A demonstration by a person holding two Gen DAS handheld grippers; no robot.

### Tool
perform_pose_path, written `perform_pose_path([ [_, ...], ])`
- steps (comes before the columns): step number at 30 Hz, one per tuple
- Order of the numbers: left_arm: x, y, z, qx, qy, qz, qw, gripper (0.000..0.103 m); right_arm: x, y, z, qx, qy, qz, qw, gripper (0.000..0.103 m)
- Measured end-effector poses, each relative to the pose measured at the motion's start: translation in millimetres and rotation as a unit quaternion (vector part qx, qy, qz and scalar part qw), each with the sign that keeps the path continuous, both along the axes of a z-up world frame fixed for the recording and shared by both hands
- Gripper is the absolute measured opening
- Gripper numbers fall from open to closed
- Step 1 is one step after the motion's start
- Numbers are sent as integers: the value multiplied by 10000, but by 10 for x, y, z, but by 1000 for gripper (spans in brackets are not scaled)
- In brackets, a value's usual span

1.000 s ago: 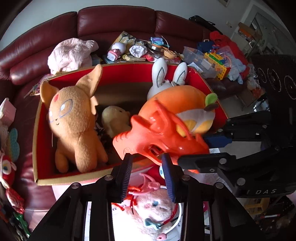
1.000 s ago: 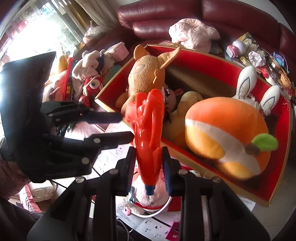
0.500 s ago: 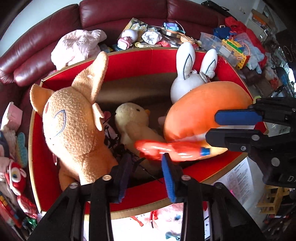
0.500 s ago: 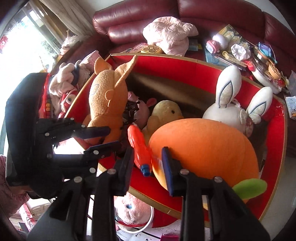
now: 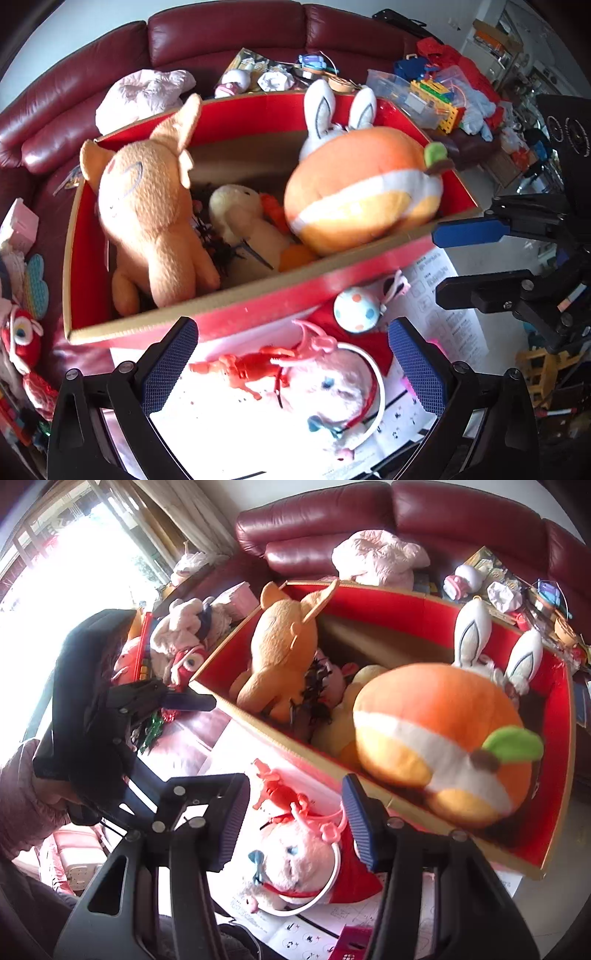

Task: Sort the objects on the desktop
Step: 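Pull both grippers back out of the box toward the instruction sheet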

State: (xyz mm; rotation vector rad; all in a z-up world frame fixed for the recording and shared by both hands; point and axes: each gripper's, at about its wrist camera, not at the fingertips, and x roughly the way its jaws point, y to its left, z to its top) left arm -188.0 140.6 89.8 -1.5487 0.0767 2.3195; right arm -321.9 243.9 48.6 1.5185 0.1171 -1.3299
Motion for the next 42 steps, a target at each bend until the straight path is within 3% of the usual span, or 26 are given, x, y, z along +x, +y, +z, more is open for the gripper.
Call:
perform_pose_path([
  [4,298,71,-265,-140,-303,-227,9992,103,259,148,-168,270,-167,162,9994,52],
  [9,528,61,-582,-227,-666,-184,9973,103,465,244,-369,579,-359,196,9975,52],
  [24,728,-106,-1047,-251,-1119,46,9934,103,735,455,-789,1306,-526,90,9900,51],
  [33,609,265,-1335,27,-1163,-122,9931,103,729,818,-1207,1891,-526,-472,9794,51],
  [42,686,731,-1539,60,-1392,-636,9882,103,832,1271,-1572,2468,-611,-541,9656,51],
])
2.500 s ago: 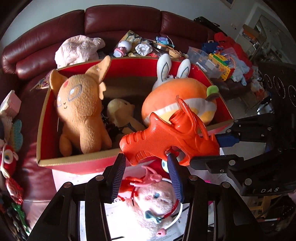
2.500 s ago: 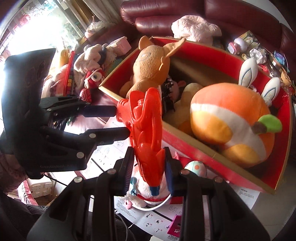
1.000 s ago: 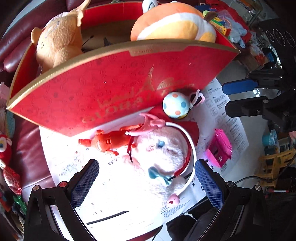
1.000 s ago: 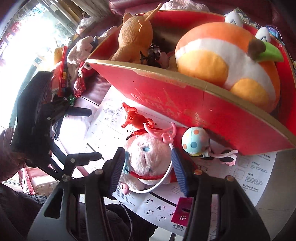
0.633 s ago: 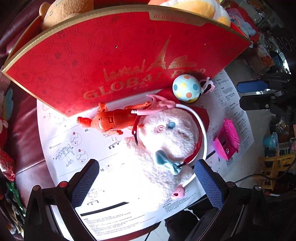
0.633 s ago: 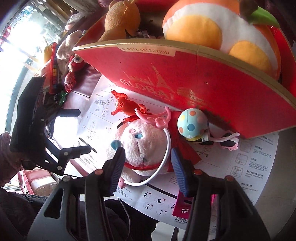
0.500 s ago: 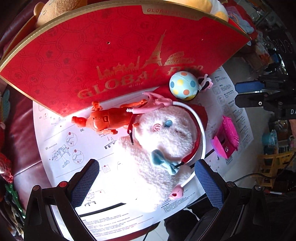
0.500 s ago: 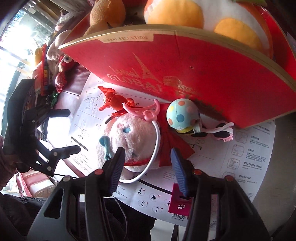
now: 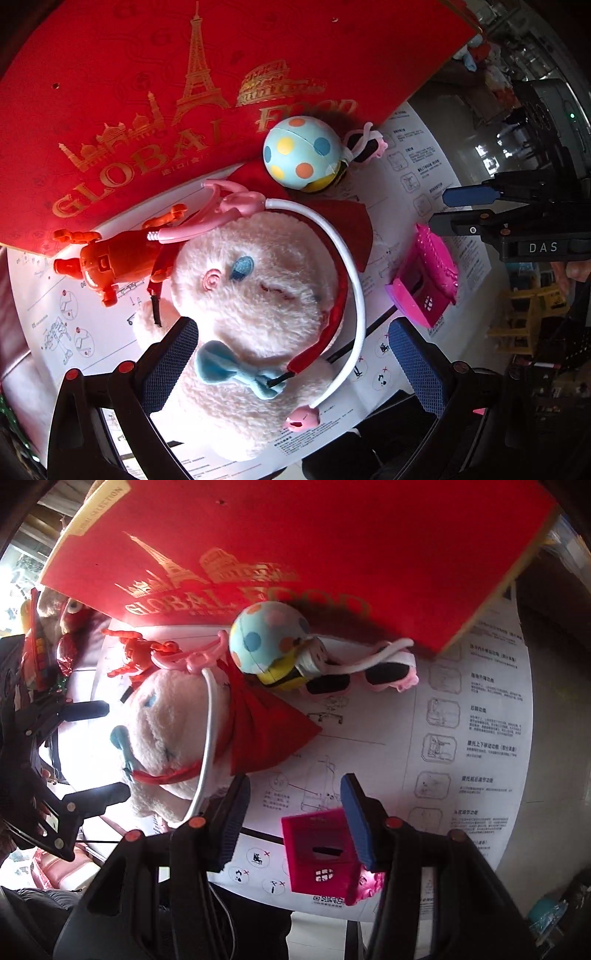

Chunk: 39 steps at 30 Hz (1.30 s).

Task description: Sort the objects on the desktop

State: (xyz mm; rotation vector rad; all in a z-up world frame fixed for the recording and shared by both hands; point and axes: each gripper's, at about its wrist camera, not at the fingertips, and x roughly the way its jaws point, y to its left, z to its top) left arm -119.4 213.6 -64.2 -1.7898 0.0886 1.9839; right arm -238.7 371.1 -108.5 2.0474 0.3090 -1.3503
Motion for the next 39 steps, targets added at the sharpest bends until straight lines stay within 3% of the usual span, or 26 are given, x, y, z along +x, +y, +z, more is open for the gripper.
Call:
perform_pose_path([
  [7,68,284,-20,68,10,-393,9992,103,119,579,-232,689,-189,-294,9970,51],
  [11,84,289,-4,20,137,-475,9988,103,218,668,-208,761,-206,-440,9959,51],
  [15,26,163,-21,-101,357,-372,9986,103,170,393,-162,426,-31,-413,9982,51],
  [23,-105,-318,-361,-316,138,376,9987,103,-2,-503,-317,-486,427,-353,9973,53],
  [28,-12,-454,-378,-80,101,515,9986,103,-8,-859,-502,-536,721,-246,9957,60],
  [31,60,-548,-353,92,117,586,9982,103,-31,-879,-461,-594,755,-351,9948,61],
  [34,174,-722,-341,194,121,625,9978,103,39,-819,-303,-796,583,-397,9943,60],
  [39,416,-984,-468,71,-109,578,9982,103,313,-935,-101,-1228,89,10,9924,60],
])
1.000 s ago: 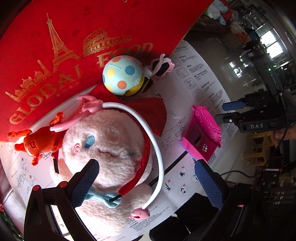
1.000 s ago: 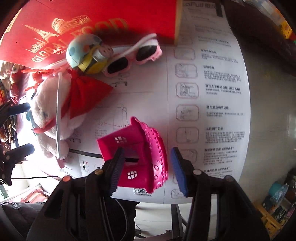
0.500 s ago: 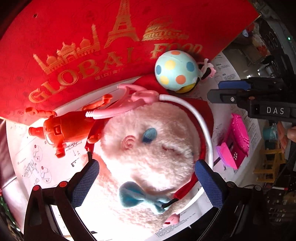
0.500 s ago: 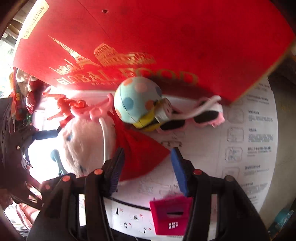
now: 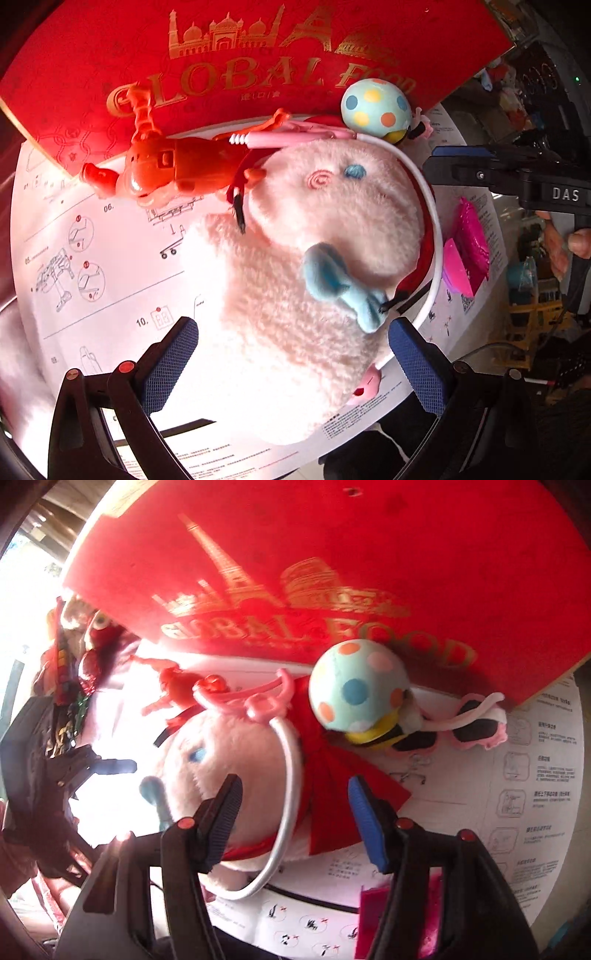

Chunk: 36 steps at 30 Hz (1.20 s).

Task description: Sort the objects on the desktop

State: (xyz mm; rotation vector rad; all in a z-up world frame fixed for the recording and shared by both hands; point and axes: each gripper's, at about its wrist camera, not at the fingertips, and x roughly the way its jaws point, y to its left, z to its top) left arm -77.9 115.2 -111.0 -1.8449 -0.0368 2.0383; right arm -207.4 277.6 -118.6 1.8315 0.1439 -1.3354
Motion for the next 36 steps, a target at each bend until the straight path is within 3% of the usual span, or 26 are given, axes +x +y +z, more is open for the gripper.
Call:
perform_pose_path([
  [4,101,-24,-144,-80,-183,-91,9998,103,269,-271,60,-241,-253,548,9979,61],
  [11,87,119,-264,-308,-7,-307,9991,103,517,-502,-94,119,-225,938,9953,87],
  [18,98,57,-299,-129,136,-184,9997,103,525,-587,-328,412,-281,898,9947,100],
  [21,126,9,-278,-24,180,-74,9998,101,539,-631,-305,426,-304,910,9945,92],
  [27,275,-216,-141,166,112,434,9989,88,530,-629,-131,233,-428,997,9938,73],
  [32,501,-567,-50,277,56,1089,9936,87,680,-732,31,-530,-1014,1220,9859,53],
  [36,578,-668,-99,128,-84,1253,9920,87,902,-955,56,-806,-1096,1552,9785,53],
])
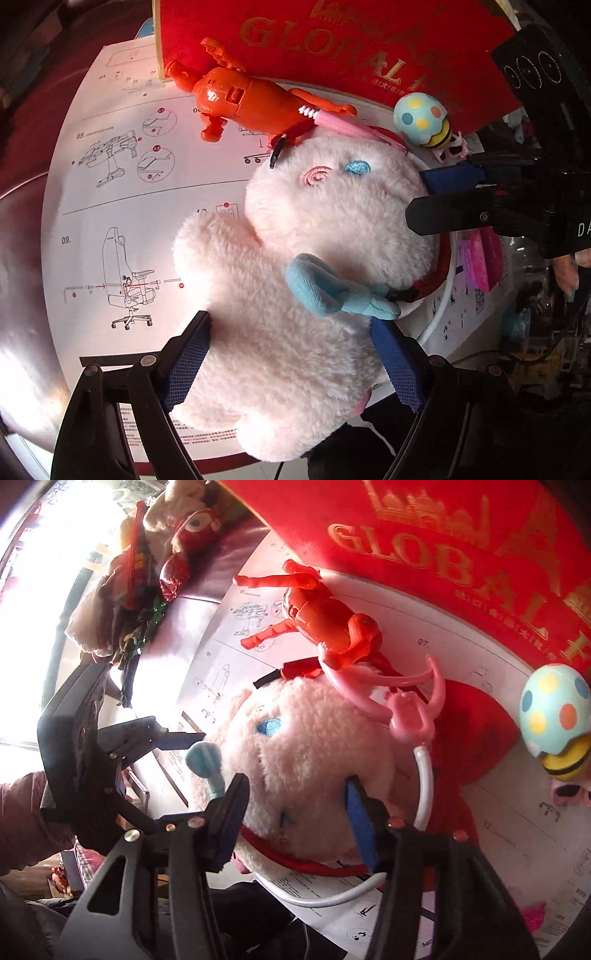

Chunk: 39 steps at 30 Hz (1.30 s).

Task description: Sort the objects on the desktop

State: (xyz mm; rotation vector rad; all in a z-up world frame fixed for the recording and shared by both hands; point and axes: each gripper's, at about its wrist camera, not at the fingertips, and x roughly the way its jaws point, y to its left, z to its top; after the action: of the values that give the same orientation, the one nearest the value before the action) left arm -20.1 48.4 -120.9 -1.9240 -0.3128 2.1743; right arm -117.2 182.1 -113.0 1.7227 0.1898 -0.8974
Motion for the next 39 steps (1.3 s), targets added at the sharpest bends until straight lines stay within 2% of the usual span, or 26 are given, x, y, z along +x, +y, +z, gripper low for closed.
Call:
perform_pose_path([
  [6,99,132,-66,-46,-15,29,10000,87,-175,-116,-48,-67,-140,-373,9992,52],
  [10,115,134,18,75,36,82,9999,87,-360,59,-37,46,166,-391,9991,52],
  [15,97,69,172,191,177,282,9993,87,-525,391,-163,595,530,-445,9958,50],
  [17,48,59,227,176,234,284,9992,87,-542,461,-253,822,588,-423,9940,38],
  [19,-2,49,282,160,290,286,9990,87,-515,462,-342,1000,612,-368,9924,32],
  [25,-200,248,355,110,395,43,9991,87,-365,366,-489,1122,612,-167,9917,30],
  [28,-261,310,420,117,484,-18,9988,87,-393,381,-501,1197,735,-163,9899,10],
  [29,-283,336,440,121,507,-47,9986,87,-436,406,-500,1227,827,-175,9888,8],
  [32,-355,443,496,126,586,-198,9980,87,-566,480,-498,1314,1103,-209,9849,8],
  [37,-514,521,531,-39,721,-277,9970,87,-837,732,-680,1845,1410,-284,9723,10],
  [39,-600,402,540,-35,732,-34,9973,87,-908,814,-653,1818,1181,-503,9749,12],
])
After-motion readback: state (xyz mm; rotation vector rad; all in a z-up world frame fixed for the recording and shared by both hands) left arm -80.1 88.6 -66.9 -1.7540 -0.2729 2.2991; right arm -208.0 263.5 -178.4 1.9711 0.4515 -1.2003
